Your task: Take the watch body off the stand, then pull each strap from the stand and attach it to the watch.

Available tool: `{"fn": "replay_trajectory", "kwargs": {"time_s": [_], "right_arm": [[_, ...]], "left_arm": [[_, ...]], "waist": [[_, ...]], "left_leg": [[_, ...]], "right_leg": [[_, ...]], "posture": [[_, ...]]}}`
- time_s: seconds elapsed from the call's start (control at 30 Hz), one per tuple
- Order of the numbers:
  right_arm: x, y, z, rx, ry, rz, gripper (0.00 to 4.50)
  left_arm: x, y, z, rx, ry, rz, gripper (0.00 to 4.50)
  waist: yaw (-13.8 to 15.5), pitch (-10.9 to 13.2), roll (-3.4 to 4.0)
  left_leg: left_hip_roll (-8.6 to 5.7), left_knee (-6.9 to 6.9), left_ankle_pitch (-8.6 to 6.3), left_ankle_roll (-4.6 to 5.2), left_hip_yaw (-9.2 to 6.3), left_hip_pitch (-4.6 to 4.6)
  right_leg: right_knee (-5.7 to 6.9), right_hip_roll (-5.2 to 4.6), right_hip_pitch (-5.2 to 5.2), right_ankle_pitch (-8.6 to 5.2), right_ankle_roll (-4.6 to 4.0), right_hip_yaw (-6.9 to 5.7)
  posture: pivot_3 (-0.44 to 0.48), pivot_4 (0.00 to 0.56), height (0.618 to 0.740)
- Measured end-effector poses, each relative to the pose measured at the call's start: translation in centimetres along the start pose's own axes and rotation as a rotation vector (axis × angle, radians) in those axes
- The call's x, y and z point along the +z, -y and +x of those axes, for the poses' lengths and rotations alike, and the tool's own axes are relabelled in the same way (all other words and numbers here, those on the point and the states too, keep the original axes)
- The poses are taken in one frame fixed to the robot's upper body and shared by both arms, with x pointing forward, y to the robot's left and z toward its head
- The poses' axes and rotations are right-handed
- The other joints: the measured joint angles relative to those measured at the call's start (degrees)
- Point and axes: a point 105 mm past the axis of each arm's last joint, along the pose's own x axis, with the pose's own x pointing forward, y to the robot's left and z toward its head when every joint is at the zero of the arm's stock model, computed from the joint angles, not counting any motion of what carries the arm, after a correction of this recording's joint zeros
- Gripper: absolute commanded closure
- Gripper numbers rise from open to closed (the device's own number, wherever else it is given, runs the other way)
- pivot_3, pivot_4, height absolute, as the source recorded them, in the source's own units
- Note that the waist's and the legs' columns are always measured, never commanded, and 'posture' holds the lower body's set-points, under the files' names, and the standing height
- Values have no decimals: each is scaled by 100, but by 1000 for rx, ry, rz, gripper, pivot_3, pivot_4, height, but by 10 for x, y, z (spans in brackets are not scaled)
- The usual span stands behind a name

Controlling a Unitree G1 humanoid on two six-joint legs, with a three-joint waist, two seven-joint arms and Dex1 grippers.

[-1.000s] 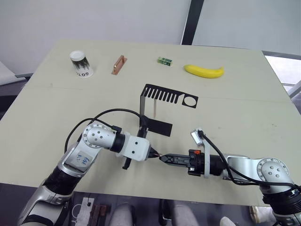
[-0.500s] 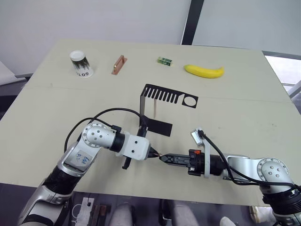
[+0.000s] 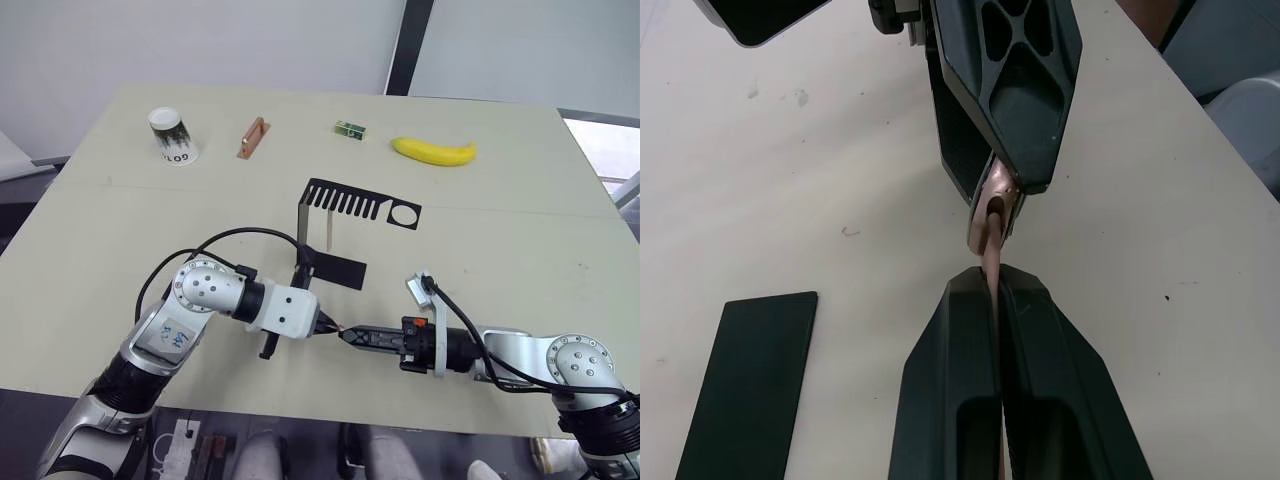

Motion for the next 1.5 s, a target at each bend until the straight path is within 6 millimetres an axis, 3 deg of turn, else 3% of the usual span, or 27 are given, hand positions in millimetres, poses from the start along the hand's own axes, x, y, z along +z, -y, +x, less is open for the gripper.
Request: {"fn": "replay_trajectory", "kwargs": {"time_s": [1.5], "right_arm": [[0,4,0,-12,1,11,2902]], "left_arm": [[4,1,-3,-5,-13,-23,4500]], "waist": [[0,0,0]], "left_leg": [[0,0,0,0,0,0]], "right_leg": [[-1,0,0,0,0,0]], "posture": [[0,150,740]]}}
